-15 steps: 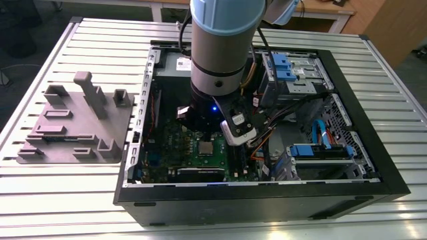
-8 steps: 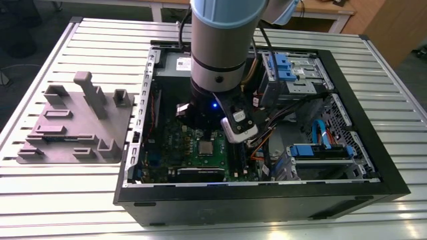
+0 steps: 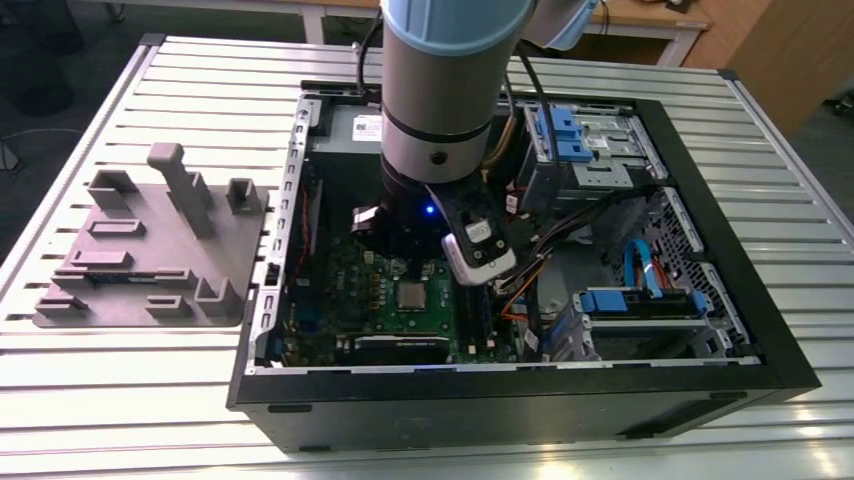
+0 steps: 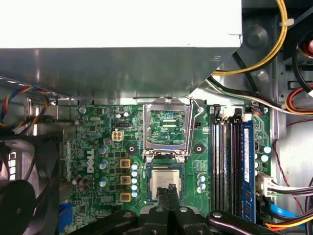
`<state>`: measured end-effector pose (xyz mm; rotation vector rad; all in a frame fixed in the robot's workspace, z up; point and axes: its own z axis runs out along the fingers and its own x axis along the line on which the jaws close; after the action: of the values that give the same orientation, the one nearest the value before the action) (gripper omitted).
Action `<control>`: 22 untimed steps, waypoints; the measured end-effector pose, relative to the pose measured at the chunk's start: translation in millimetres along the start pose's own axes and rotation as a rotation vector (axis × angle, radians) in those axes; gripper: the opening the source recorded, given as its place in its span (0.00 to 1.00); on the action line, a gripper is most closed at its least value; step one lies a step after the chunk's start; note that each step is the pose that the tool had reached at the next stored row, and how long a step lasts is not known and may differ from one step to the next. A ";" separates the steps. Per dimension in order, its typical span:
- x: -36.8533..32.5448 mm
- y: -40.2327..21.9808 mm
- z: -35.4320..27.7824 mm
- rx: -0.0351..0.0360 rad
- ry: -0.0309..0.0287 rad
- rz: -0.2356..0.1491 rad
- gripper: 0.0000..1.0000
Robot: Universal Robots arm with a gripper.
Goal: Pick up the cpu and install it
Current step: 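Close the cpu cover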
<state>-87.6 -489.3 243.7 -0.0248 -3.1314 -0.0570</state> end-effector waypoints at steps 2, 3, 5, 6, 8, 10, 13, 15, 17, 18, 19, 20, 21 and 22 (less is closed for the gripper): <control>0.1 0.0 0.0 0.0004 0.0010 -0.027 0.10; 0.1 0.0 0.0 0.0006 0.0017 -0.045 0.10; 0.0 0.0 0.2 0.0008 0.0030 -0.082 0.10; 0.0 0.0 0.2 0.0010 0.0036 -0.100 0.10; 0.0 0.0 0.4 0.0014 0.0049 -0.136 0.10; 0.0 0.0 0.5 0.0017 0.0062 -0.172 0.10; -0.7 0.0 0.6 0.0020 0.0076 -0.212 0.10; -2.5 0.0 0.7 0.0019 0.0078 -0.217 0.10; -4.2 0.0 0.6 0.0022 0.0080 -0.219 0.10; -4.9 0.0 0.6 0.0021 0.0080 -0.219 0.10; -5.3 0.0 0.6 0.0021 0.0080 -0.219 0.10; -5.4 0.0 0.6 0.0021 0.0079 -0.219 0.10; -5.6 0.1 0.6 0.0021 0.0079 -0.219 0.10; -5.7 0.1 0.6 0.0021 0.0079 -0.219 0.10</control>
<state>-81.9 -489.3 243.1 0.3176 -3.1115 -0.0550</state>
